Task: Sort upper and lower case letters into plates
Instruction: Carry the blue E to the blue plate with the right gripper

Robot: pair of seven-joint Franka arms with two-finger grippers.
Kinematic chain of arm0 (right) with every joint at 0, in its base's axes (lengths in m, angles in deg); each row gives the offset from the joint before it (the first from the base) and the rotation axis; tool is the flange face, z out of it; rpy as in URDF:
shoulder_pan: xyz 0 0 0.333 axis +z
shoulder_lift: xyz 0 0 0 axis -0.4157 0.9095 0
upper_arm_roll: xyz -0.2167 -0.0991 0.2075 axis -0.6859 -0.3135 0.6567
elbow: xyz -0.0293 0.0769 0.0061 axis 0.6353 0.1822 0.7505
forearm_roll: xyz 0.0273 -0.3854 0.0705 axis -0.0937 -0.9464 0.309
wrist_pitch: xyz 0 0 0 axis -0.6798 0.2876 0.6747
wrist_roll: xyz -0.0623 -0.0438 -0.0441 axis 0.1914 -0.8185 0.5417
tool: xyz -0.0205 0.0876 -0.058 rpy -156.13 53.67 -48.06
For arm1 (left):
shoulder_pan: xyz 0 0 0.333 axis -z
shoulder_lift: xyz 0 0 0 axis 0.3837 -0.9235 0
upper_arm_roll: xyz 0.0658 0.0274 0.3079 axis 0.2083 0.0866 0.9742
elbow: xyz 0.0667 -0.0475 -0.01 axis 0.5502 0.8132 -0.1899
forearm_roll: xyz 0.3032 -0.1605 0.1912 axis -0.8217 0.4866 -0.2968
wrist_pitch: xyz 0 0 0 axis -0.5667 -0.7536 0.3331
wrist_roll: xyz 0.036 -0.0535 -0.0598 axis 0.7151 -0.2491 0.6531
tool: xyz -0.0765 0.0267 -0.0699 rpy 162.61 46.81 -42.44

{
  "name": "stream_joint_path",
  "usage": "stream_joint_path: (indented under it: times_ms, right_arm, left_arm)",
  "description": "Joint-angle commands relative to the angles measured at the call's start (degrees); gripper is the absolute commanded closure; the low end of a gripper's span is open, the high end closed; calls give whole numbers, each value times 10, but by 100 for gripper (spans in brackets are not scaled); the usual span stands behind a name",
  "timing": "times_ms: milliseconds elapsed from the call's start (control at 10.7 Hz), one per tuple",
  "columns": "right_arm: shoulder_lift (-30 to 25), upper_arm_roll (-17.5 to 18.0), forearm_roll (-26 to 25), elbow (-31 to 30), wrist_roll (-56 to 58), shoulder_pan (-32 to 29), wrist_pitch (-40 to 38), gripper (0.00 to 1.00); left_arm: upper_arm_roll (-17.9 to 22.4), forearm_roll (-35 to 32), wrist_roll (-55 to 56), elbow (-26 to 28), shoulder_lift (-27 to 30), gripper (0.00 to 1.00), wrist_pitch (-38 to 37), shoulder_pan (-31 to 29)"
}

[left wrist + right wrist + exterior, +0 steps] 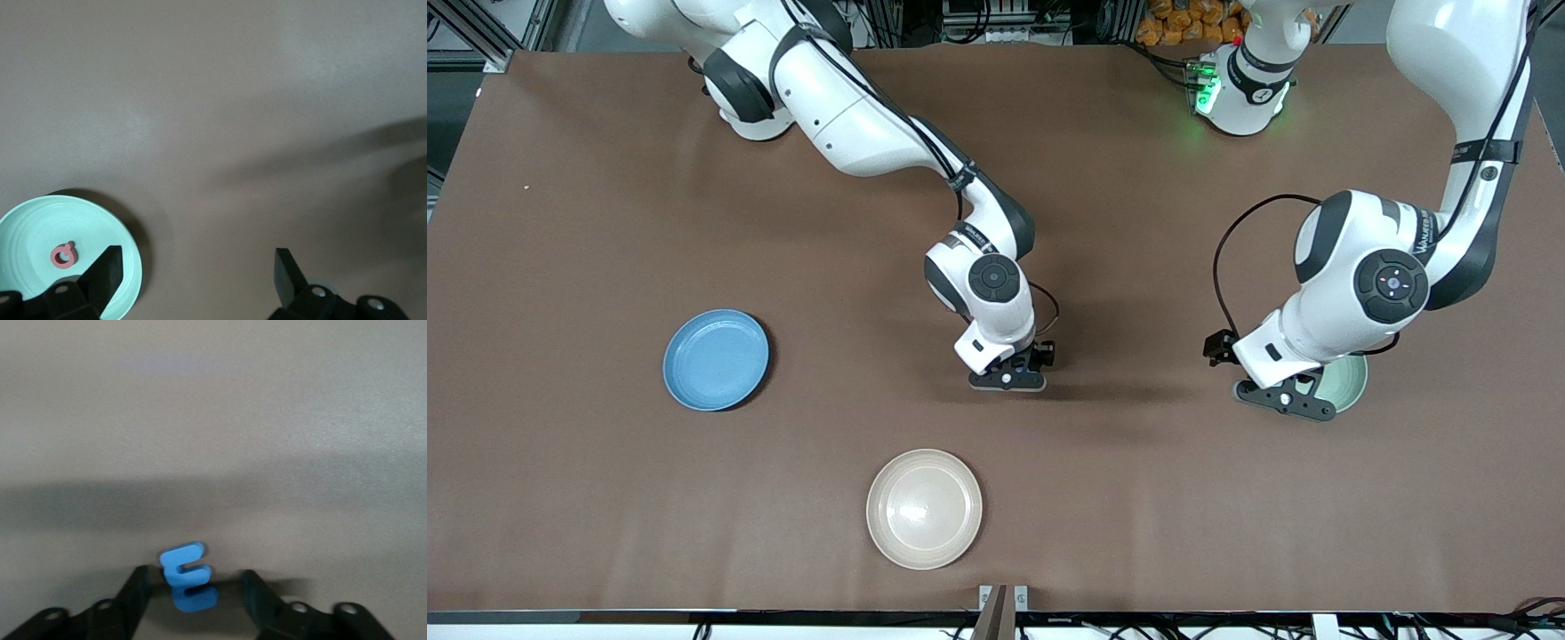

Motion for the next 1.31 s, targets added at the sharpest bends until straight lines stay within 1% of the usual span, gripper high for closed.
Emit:
stream_joint_path:
  times_ms: [0,94,375,562,749,843,1030,1217]
  right_arm:
    - [21,-3,-5,20,-13,2,0,54]
    - [21,-3,-5,20,-13,2,-1,59]
    - [20,-3,-5,20,-13,2,-7,79]
    - [16,-1,-4,21,-10,-5,-43,92]
    - [-1,4,3,22,-9,-18,-66,99]
    - [-16,4,22,26,-7,-32,-102,100]
    - [-49,13,36,26,7,-63,-129,100]
    - [-82,30,39,25,28,-113,-200,100]
  left_arm:
    - [1,-15,14,-8,1,0,-15,1]
    - [1,-15,14,-8,1,0,-15,-1]
    - [1,-15,14,-8,1,0,-17,-3]
    - [1,-15,14,-8,1,0,-17,-3]
    - [2,-16,14,-6,0,0,-17,-3]
    - [2,-16,14,-6,0,0,-17,-4]
    - [2,-16,14,-6,0,0,-18,-4]
    - [1,-16,14,-6,1,0,-21,1]
